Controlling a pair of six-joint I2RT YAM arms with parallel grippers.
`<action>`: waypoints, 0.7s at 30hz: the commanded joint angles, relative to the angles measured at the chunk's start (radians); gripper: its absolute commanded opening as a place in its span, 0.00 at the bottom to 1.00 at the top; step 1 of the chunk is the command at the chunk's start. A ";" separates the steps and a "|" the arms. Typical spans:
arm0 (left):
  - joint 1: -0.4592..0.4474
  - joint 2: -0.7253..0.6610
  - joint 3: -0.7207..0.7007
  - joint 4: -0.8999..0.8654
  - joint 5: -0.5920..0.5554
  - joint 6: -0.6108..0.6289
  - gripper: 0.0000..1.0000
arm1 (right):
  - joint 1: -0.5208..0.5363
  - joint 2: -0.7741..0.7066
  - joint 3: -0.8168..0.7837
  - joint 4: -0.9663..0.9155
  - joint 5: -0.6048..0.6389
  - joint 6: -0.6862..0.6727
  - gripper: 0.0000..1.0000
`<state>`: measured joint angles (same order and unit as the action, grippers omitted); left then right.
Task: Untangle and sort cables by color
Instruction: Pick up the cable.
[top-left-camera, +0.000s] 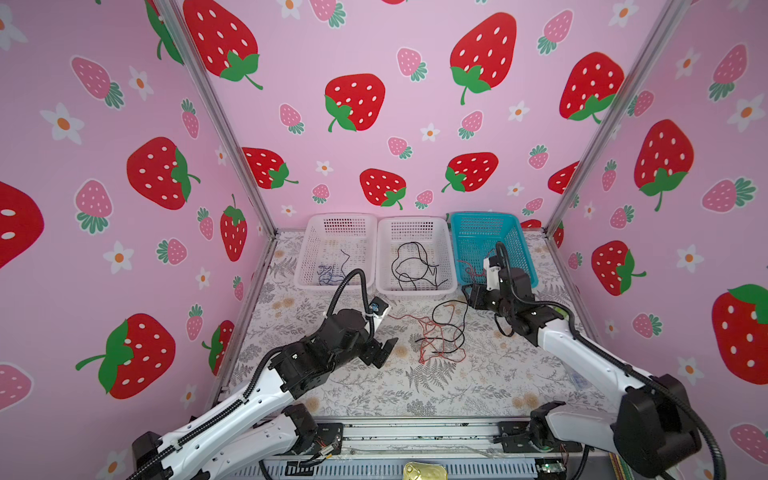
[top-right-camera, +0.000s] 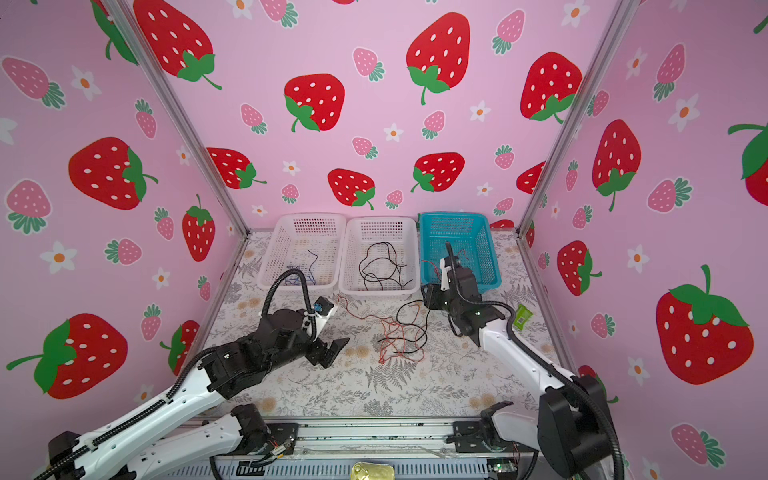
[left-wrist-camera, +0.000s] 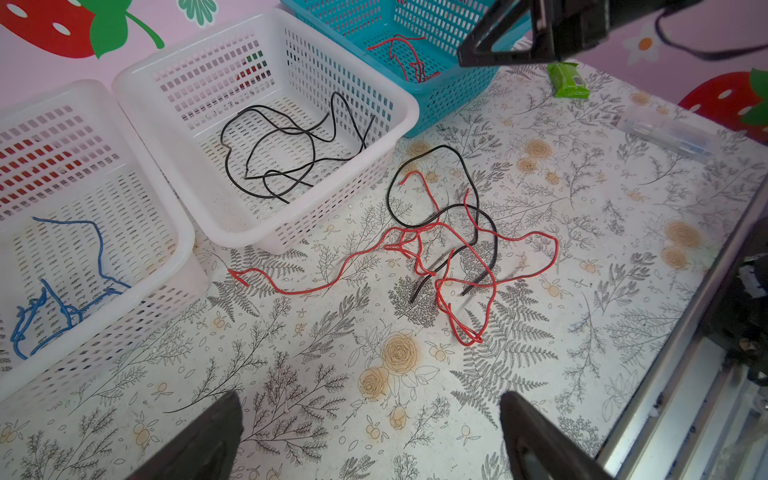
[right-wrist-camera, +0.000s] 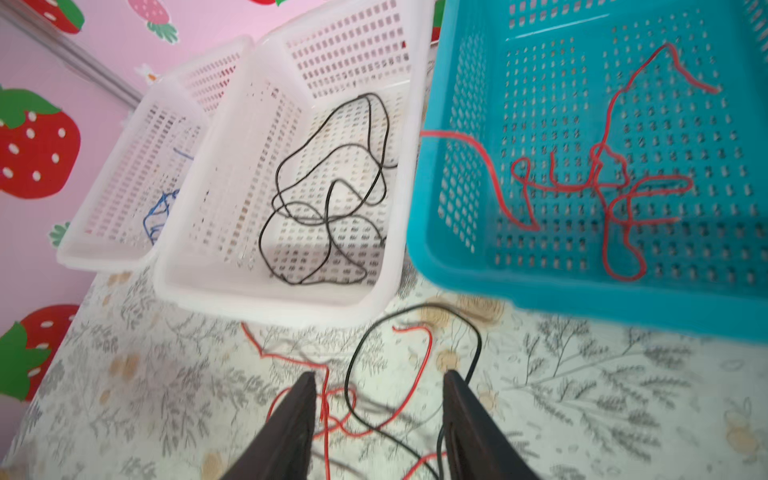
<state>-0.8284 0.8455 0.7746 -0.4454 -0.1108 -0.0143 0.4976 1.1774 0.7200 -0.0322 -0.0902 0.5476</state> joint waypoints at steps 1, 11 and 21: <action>0.004 0.007 0.008 0.006 0.016 0.010 0.97 | 0.039 -0.094 -0.090 -0.001 0.035 0.056 0.51; 0.005 0.012 0.006 0.005 0.011 0.009 0.97 | 0.086 -0.017 -0.227 0.129 0.028 0.081 0.47; 0.004 0.077 0.022 -0.010 0.094 -0.011 0.98 | 0.081 0.175 -0.170 0.188 0.094 0.034 0.42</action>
<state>-0.8284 0.9043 0.7746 -0.4458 -0.0654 -0.0204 0.5800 1.3281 0.5320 0.1104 -0.0299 0.5949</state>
